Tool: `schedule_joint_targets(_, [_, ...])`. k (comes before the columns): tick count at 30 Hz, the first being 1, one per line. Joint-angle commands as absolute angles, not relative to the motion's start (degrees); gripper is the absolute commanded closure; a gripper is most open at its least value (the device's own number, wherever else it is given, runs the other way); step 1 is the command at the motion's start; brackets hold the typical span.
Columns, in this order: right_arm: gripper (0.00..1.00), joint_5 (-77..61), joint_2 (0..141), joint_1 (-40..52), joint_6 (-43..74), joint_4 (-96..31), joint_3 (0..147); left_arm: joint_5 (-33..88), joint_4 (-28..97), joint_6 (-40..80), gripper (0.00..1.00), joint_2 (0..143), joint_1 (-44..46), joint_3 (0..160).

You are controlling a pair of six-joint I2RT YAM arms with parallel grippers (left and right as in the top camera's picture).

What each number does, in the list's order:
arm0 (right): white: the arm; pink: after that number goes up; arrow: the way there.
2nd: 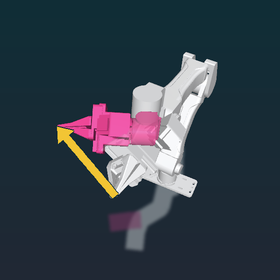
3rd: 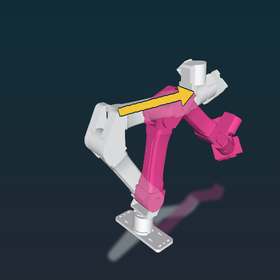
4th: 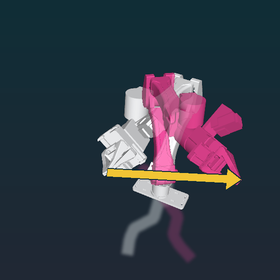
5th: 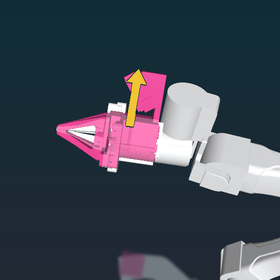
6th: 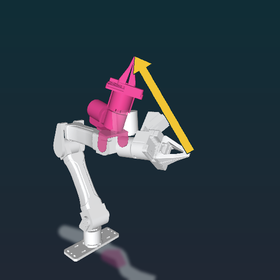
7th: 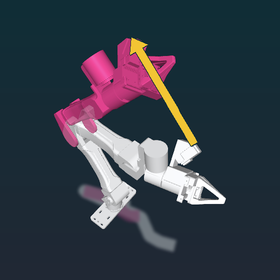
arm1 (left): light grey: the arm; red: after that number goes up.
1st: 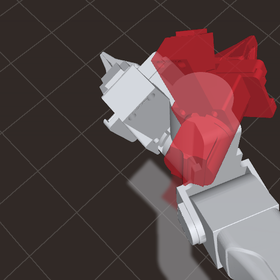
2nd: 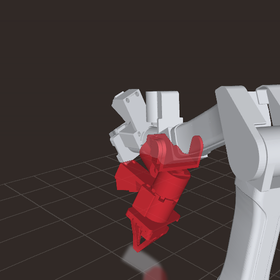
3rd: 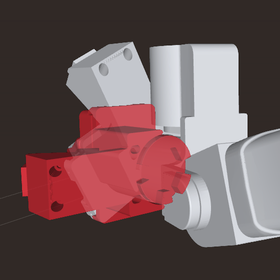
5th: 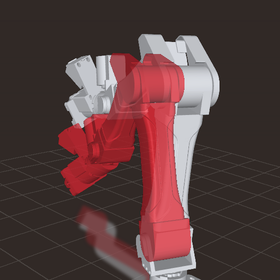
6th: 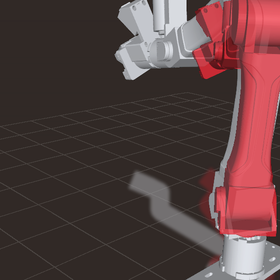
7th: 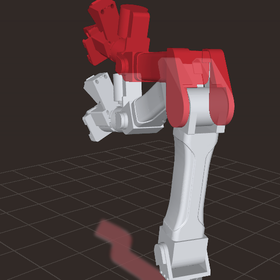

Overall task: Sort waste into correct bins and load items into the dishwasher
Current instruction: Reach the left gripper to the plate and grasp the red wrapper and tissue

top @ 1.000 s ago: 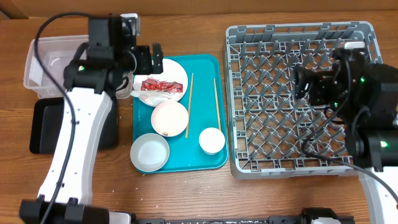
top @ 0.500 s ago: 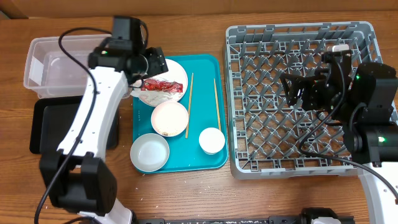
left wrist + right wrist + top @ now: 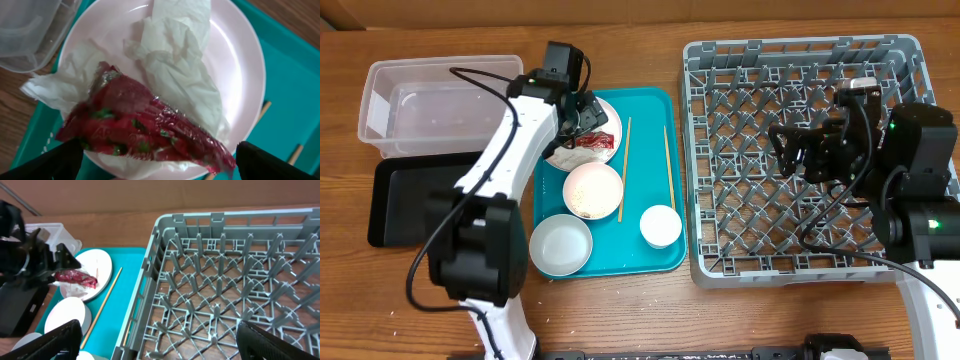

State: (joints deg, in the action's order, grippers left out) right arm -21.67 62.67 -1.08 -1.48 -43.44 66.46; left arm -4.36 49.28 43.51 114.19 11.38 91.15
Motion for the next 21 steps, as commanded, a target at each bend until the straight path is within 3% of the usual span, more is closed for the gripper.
schedule_joint_targets(1, [0.00,-22.15,62.50,-1.34,-1.34,-44.16,68.31,-5.98,48.27,45.32,0.01,117.34,11.22,92.42])
schedule_joint_targets(9, [0.00,-21.96,62.50,-1.37,-1.34,-45.82,68.31,-5.87,45.36,45.43,0.00,123.66,11.18,92.42])
schedule_joint_targets(13, [0.00,-21.96,62.50,-1.37,-1.34,-45.80,68.31,-5.28,44.95,44.99,0.07,125.47,11.18,92.40])
schedule_joint_targets(14, [0.00,-21.96,62.50,-1.37,-1.34,-45.82,68.31,-5.32,44.91,44.99,0.14,125.86,11.18,92.40])
schedule_joint_targets(16, [0.00,-21.98,62.50,-1.37,-1.34,-45.84,68.31,-5.39,44.73,44.97,0.39,126.06,11.18,92.40])
schedule_joint_targets(17, [0.00,-21.98,62.50,-1.34,-1.32,-45.84,68.31,-5.56,44.71,44.97,0.60,126.06,11.18,92.40])
schedule_joint_targets(18, [0.00,-21.98,62.50,-1.34,-1.32,-45.82,68.31,-5.56,44.71,44.97,0.72,126.06,11.18,92.42])
schedule_joint_targets(21, [0.00,-22.00,62.50,-1.34,-1.32,-45.82,68.31,-5.23,44.77,43.57,0.95,125.97,11.18,92.47])
